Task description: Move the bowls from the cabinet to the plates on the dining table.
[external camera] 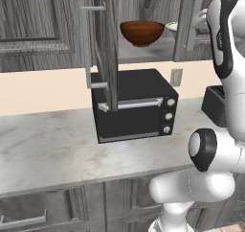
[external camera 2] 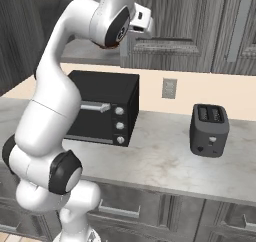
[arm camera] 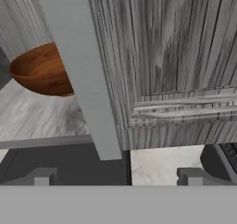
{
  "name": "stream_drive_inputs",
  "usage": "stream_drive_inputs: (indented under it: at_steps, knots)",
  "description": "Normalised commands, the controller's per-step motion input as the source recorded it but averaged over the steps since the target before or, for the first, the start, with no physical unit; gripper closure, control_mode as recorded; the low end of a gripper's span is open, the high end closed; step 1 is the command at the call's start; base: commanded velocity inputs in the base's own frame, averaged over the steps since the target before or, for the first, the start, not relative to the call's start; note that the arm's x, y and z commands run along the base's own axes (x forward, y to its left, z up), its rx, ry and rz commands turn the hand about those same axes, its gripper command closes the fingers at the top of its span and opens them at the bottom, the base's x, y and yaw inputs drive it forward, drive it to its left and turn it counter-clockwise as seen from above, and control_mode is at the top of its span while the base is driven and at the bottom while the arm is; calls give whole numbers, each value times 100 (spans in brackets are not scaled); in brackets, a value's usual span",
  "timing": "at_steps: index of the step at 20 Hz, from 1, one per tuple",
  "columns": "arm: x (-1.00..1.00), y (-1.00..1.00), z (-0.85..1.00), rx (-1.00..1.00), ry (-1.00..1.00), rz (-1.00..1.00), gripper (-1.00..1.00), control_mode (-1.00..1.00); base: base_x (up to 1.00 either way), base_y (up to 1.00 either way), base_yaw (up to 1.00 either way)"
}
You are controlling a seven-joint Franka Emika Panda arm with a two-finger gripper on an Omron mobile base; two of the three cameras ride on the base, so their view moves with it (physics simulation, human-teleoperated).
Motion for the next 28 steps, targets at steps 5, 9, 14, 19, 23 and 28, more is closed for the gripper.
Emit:
stream_drive_inputs:
  at_steps: [5, 9, 14, 19, 23, 28]
  knots:
    - [0, 5, 4, 0, -1, 0, -100, -100, 0, 0, 0]
    - [-1, 10, 0, 0, -1, 0, -100, -100, 0, 0, 0]
    - [-23, 18, 0, 0, -4, 0, -100, -100, 0, 0, 0]
    - [-8, 6, -2, 0, -8, 0, -100, -100, 0, 0, 0]
    - [0, 0, -2, 0, -7, 1, -100, -100, 0, 0, 0]
    - [6, 0, -7, 0, -2, 0, -100, -100, 0, 0, 0]
